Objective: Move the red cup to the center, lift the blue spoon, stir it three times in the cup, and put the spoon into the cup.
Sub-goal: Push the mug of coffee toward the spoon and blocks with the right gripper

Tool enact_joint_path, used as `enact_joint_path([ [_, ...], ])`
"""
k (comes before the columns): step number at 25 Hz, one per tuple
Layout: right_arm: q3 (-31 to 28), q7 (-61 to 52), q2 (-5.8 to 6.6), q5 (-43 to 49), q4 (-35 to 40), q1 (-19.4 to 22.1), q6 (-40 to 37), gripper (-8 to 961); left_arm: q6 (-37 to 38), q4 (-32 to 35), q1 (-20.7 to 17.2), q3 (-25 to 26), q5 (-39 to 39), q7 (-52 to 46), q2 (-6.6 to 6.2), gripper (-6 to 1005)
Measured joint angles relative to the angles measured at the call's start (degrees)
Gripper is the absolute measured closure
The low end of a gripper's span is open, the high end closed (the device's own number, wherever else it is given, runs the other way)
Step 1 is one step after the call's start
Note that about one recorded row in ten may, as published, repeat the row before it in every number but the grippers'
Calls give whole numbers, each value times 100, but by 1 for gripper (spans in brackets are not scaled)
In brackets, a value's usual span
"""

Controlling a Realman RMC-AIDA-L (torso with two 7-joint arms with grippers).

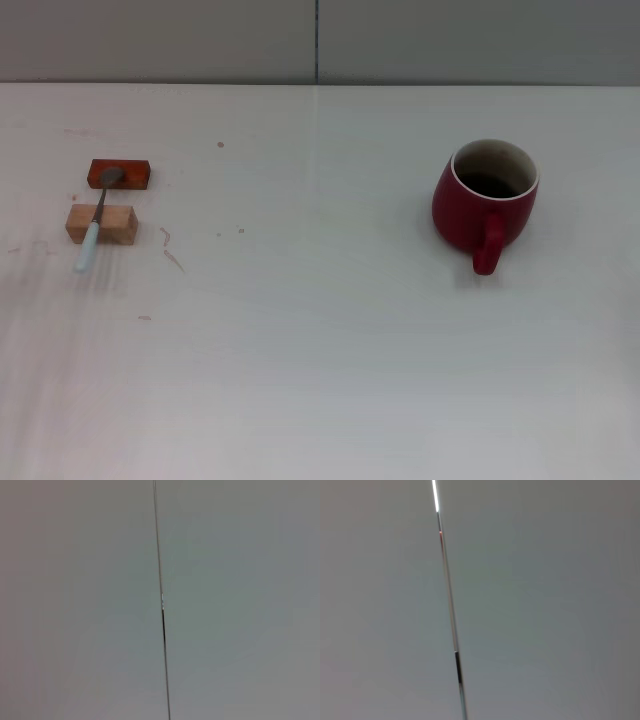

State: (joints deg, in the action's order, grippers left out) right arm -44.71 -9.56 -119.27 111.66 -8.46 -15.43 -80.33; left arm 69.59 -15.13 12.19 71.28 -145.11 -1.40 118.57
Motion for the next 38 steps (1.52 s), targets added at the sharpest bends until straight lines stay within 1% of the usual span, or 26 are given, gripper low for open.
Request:
enact_joint_path([
  [6,44,2,0,48,-25,-117,297,764,0,-16,-27,0,0,-5,3,137],
  [8,212,4,-3,51,-41,-245,607,956,0,-21,-27,-10,0,-4,8,137],
  [9,212,4,-3,51,-41,-245,607,956,0,-22,-27,-19,0,-4,10,137],
  [13,472,6,-17,55,-53,-447,1016,955,5,-31,-8,-41,0,-3,10,137],
  [16,601,7,-21,57,-83,-499,1143,955,11,-34,9,-43,-4,-1,9,137],
  [19,862,7,-22,58,-156,-562,1337,954,15,-36,20,-44,-21,-5,9,137],
  [20,1048,9,-23,58,-194,-599,1441,954,20,-40,24,-47,-28,-15,10,137],
  [24,1259,14,-29,60,-253,-635,1550,954,33,-43,24,-51,-37,-35,15,138],
  [25,1410,15,-30,64,-323,-659,1648,954,34,-43,24,-52,-39,-44,16,138],
  [30,1642,16,-32,67,-370,-772,1871,954,39,-45,22,-53,-35,-51,17,138],
  [38,1820,16,-35,67,-470,-832,1998,955,48,-53,20,-53,-38,-53,18,138],
])
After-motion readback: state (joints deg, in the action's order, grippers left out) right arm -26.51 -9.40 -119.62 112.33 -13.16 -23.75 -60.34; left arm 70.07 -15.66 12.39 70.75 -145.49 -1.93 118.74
